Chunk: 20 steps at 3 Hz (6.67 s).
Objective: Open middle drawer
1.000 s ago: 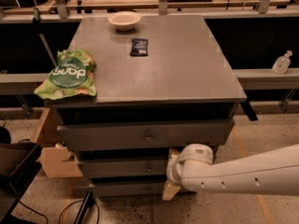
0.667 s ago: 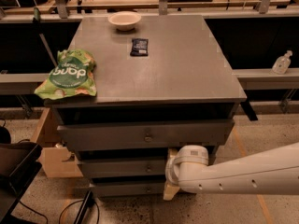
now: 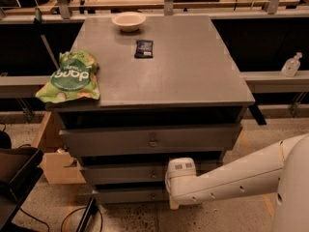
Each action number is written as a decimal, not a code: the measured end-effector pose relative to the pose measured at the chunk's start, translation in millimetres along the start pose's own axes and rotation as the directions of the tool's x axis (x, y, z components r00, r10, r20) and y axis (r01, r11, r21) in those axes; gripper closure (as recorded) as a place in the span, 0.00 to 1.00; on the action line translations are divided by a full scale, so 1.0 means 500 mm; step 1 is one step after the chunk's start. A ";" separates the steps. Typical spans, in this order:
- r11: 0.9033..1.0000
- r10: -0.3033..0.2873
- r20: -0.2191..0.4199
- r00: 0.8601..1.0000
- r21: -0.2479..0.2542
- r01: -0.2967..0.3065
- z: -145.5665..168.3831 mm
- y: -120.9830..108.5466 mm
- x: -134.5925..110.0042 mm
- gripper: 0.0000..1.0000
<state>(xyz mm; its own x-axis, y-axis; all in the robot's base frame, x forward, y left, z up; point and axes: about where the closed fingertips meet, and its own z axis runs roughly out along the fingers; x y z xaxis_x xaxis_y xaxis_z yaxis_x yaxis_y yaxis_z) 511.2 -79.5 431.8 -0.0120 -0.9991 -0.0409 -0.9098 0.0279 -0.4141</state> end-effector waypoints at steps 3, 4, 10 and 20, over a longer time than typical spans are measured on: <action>0.996 -0.048 0.029 0.998 -0.073 0.050 0.049 -0.014 -0.021 0.02; 0.994 -0.054 0.031 0.998 -0.097 0.056 0.064 -0.006 -0.024 0.26; 0.994 -0.053 0.031 0.998 -0.099 0.056 0.053 -0.009 -0.024 1.00; 0.993 -0.054 0.031 0.998 -0.101 0.057 0.048 -0.009 -0.023 0.01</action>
Offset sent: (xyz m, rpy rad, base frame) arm 0.0237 0.0116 -0.0119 -0.0026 0.0584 0.0745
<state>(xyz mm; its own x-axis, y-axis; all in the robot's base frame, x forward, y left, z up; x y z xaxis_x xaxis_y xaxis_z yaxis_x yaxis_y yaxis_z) 525.4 -67.2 412.5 0.0497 -0.9977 -0.0464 -0.9464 -0.0322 -0.3213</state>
